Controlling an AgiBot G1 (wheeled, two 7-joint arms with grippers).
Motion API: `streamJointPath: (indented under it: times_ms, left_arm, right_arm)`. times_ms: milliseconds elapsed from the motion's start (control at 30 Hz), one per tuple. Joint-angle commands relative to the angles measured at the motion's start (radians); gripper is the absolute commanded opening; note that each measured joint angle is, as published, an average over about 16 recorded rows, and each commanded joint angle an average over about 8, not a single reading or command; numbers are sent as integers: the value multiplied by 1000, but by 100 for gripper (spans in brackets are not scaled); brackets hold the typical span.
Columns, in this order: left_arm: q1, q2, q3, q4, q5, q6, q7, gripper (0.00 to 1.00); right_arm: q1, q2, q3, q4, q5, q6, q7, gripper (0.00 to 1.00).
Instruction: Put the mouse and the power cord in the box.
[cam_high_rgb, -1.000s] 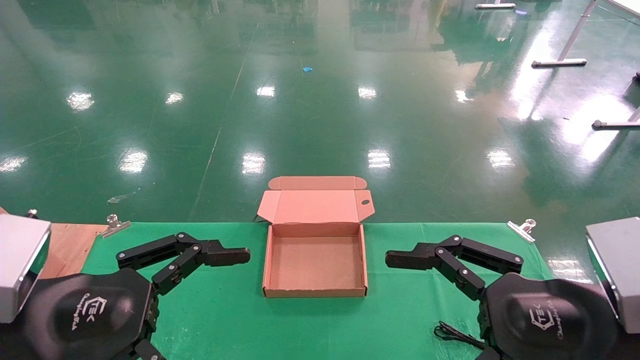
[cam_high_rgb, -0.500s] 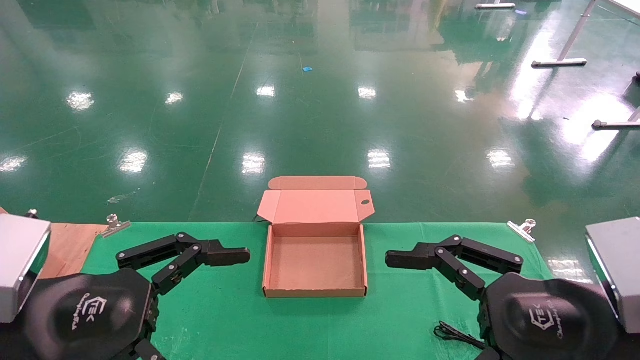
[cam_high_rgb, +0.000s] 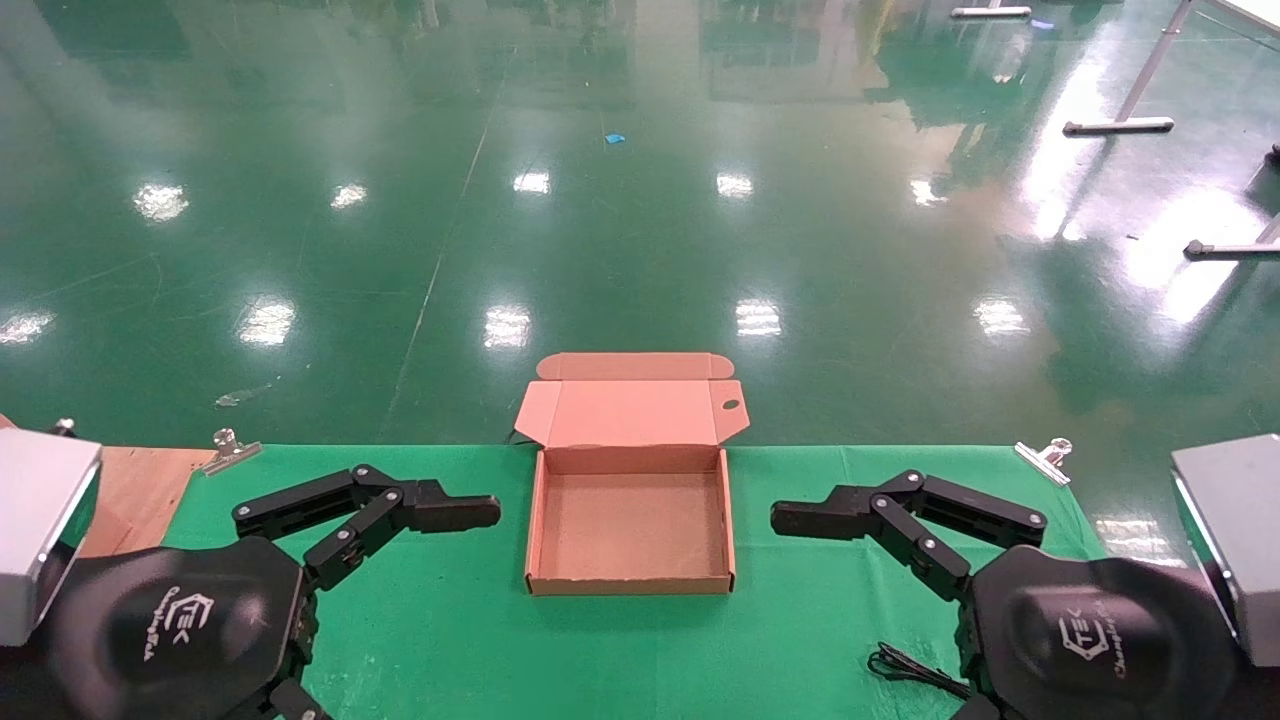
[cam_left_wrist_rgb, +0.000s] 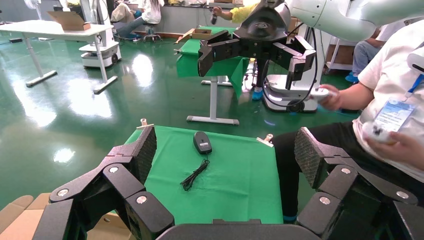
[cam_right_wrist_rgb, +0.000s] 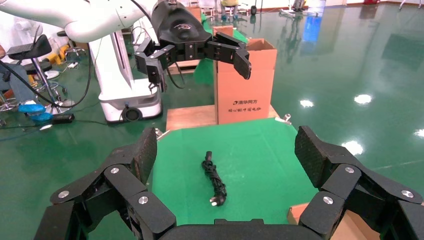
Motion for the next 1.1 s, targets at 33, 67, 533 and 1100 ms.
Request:
streamJointPath:
  times_ms: [33,67,533,1100]
  left_arm:
    - [0,0,0,0,0,0,0,100]
    - [0,0,0,0,0,0,0,100]
    - [-36,1,39,-17,62,31,-17,100]
    - [-207,-17,284,10,425,81,-22,100]
  right_arm:
    - [0,0,0,0,0,0,0,100]
    - [0,0,0,0,0,0,0,100]
    - [2,0,-30,-3,-88,3,-32,100]
    - [254,-21,-278,64,-814,-21,-107,100]
